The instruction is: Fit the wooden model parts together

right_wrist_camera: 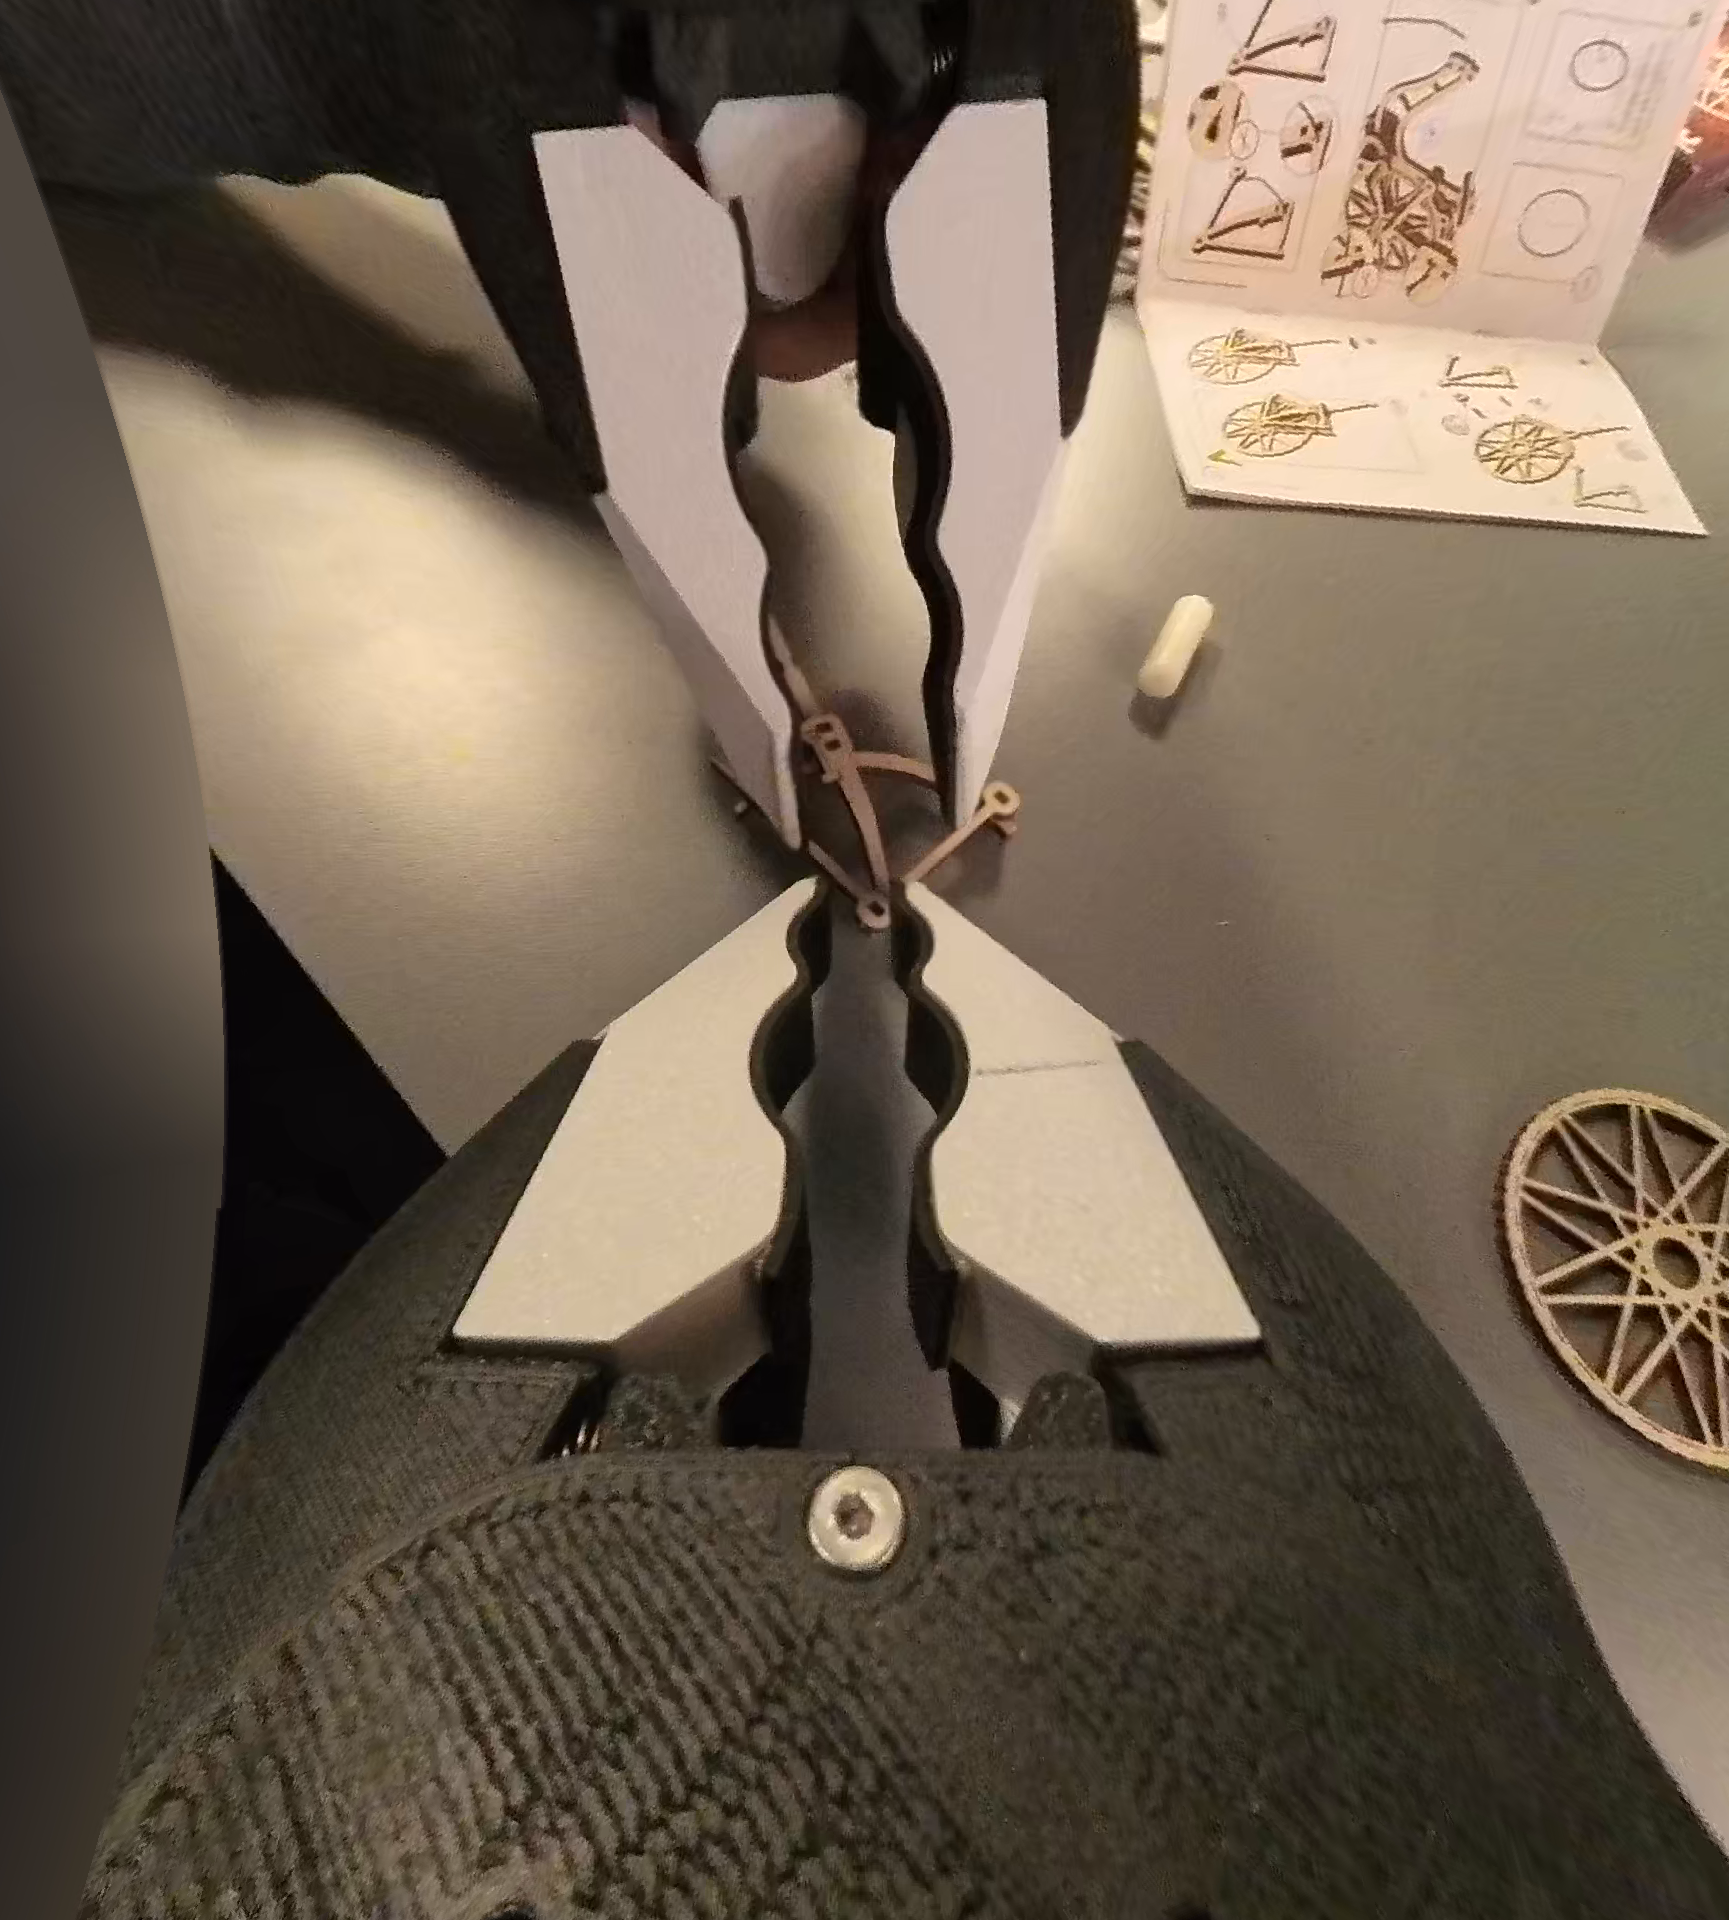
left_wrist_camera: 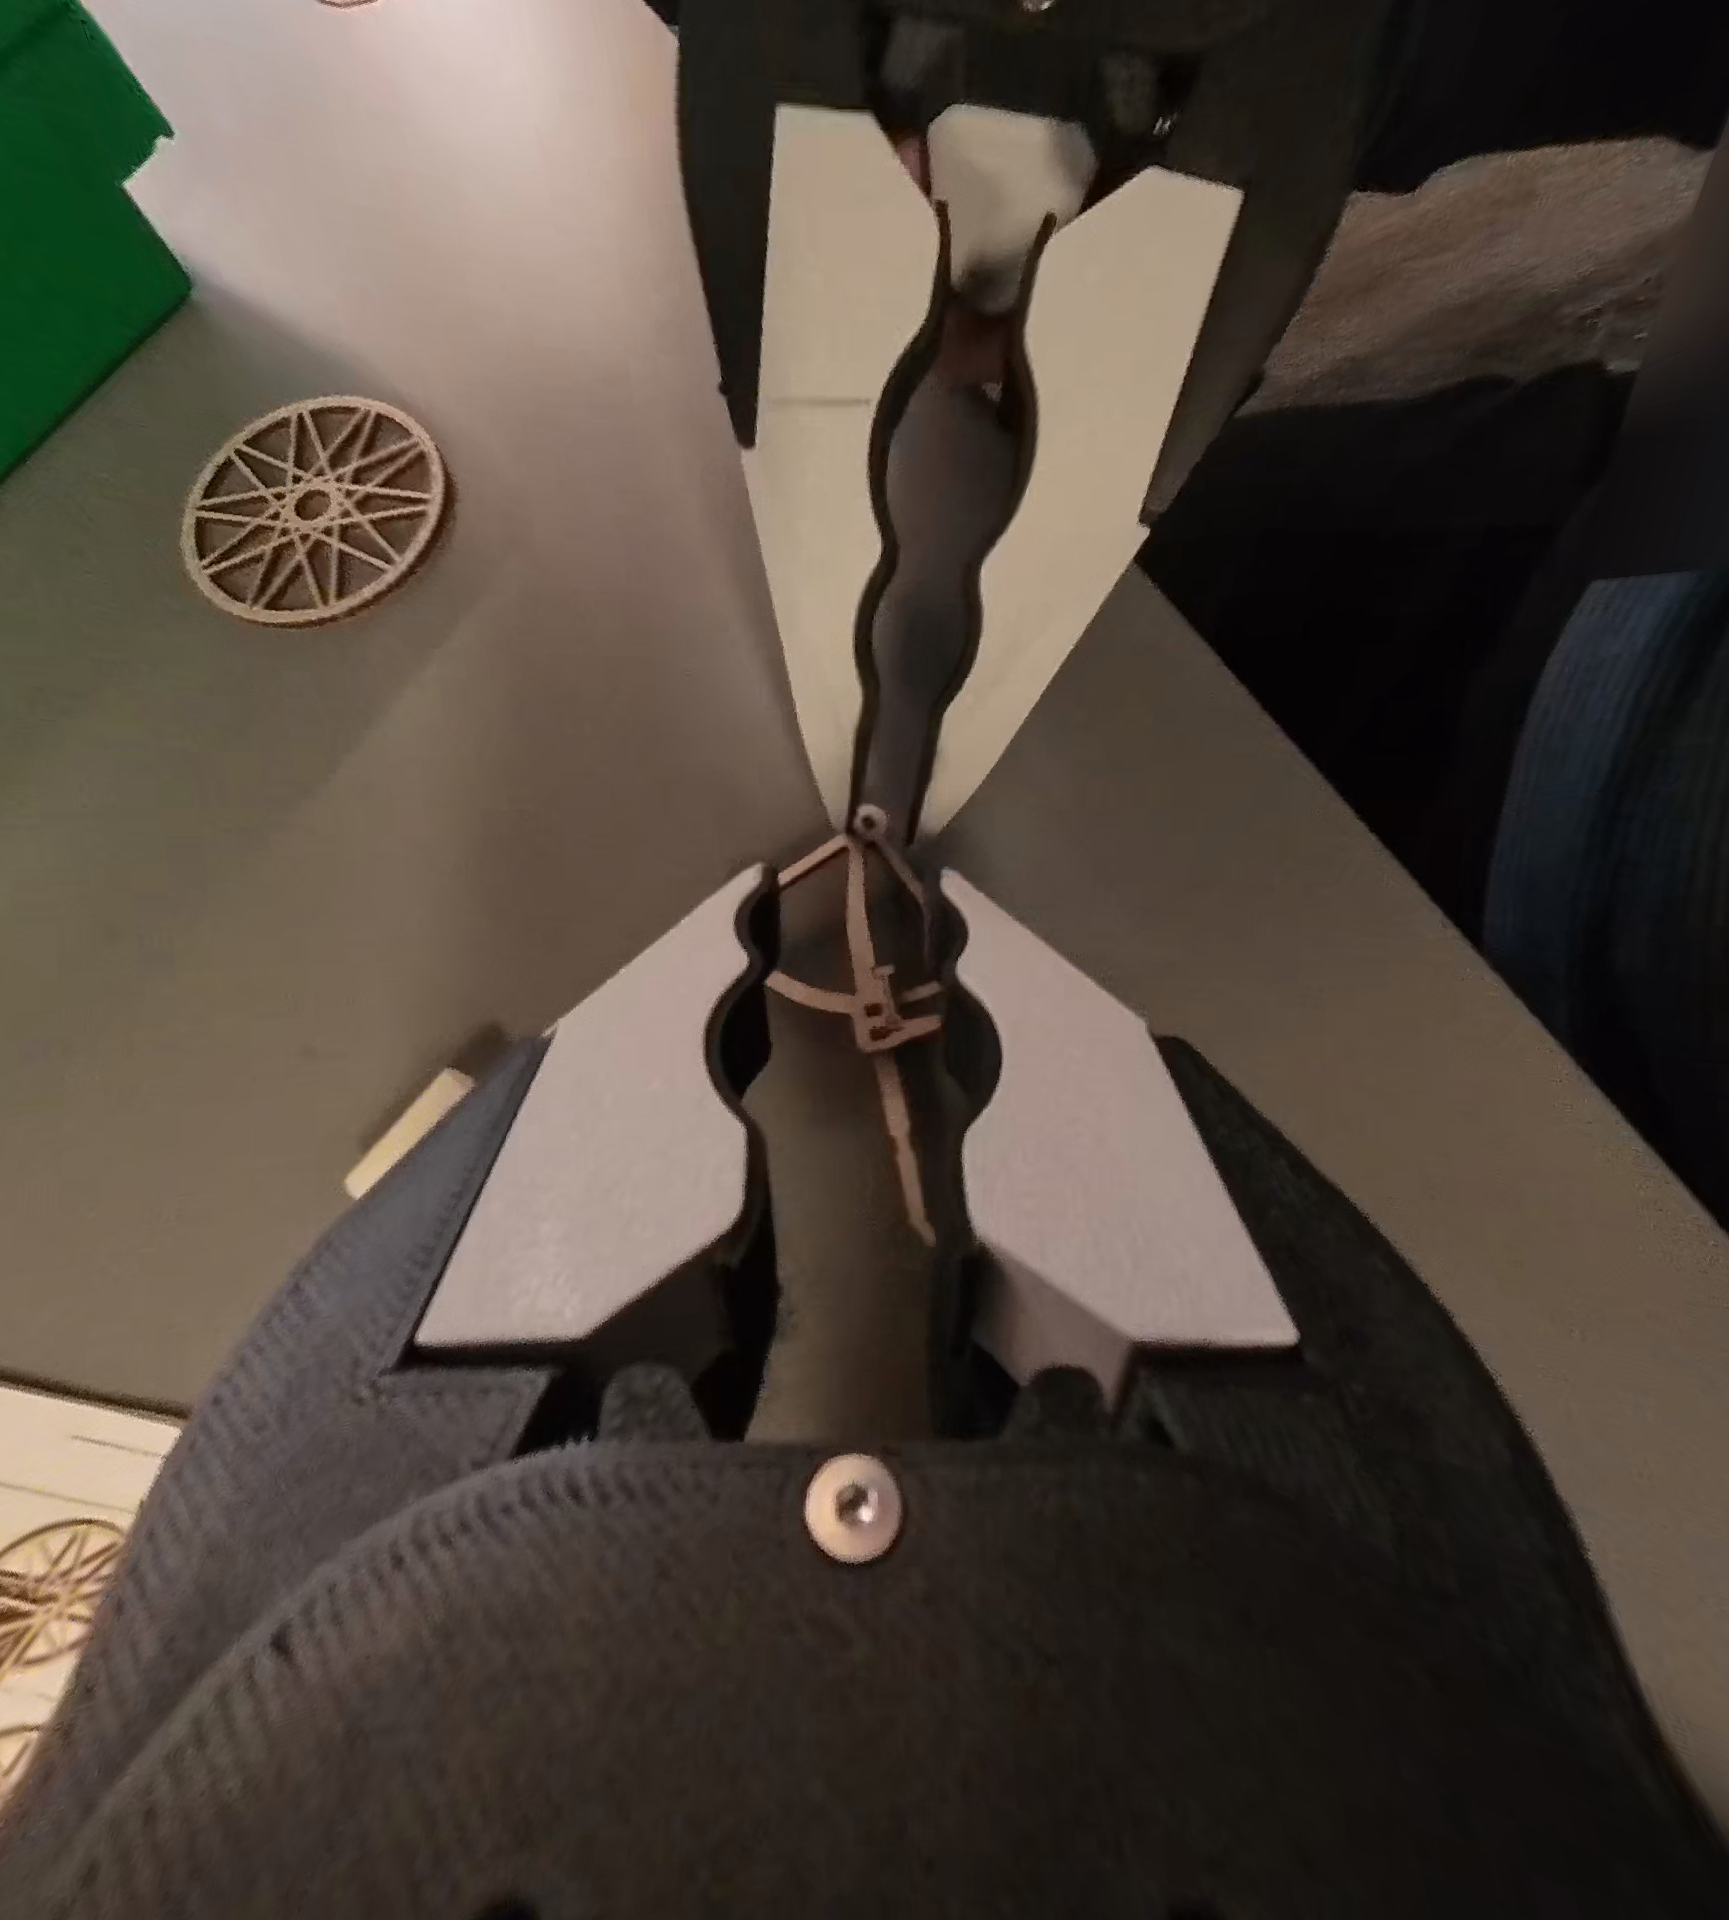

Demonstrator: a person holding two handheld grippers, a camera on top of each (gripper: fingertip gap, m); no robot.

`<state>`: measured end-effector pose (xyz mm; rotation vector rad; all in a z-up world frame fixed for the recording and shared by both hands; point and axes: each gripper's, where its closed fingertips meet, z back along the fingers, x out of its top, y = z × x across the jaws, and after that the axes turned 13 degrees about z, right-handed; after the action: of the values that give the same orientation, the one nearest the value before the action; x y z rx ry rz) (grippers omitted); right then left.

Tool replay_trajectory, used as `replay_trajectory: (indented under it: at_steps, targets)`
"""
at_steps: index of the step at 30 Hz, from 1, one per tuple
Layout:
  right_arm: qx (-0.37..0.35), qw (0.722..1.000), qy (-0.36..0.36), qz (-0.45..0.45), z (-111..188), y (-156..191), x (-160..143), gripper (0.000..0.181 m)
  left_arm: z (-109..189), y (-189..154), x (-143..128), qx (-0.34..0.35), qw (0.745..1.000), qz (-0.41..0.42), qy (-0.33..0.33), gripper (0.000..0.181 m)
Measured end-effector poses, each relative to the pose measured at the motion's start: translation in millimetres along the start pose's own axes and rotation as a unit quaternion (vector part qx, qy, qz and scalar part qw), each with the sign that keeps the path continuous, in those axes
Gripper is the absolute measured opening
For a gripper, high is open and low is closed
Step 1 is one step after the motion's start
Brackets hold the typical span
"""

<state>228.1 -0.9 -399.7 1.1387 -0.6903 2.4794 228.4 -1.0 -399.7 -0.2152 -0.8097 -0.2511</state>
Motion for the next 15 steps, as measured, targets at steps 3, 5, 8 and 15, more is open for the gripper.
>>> replay_trajectory:
  at_steps: [3, 5, 8, 15]
  targets:
    - [0.007, 1.0, -0.008, -0.019, 1, -1, -1, 0.01, 3, 0, 7, -0.025, 0.999, 0.009, -0.021, 0.024]
    - [0.006, 1.0, -0.007, -0.023, 0, -2, -2, 0.01, 4, 2, 9, -0.043, 0.999, 0.015, -0.02, 0.025]
    - [0.007, 1.0, -0.003, -0.023, 0, -2, -3, 0.01, 2, 4, 9, -0.056, 0.998, 0.004, -0.014, 0.027]
    - [0.016, 0.999, -0.001, -0.03, -1, -2, -4, 0.008, -7, 3, 2, -0.076, 0.997, -0.009, 0.018, 0.027]
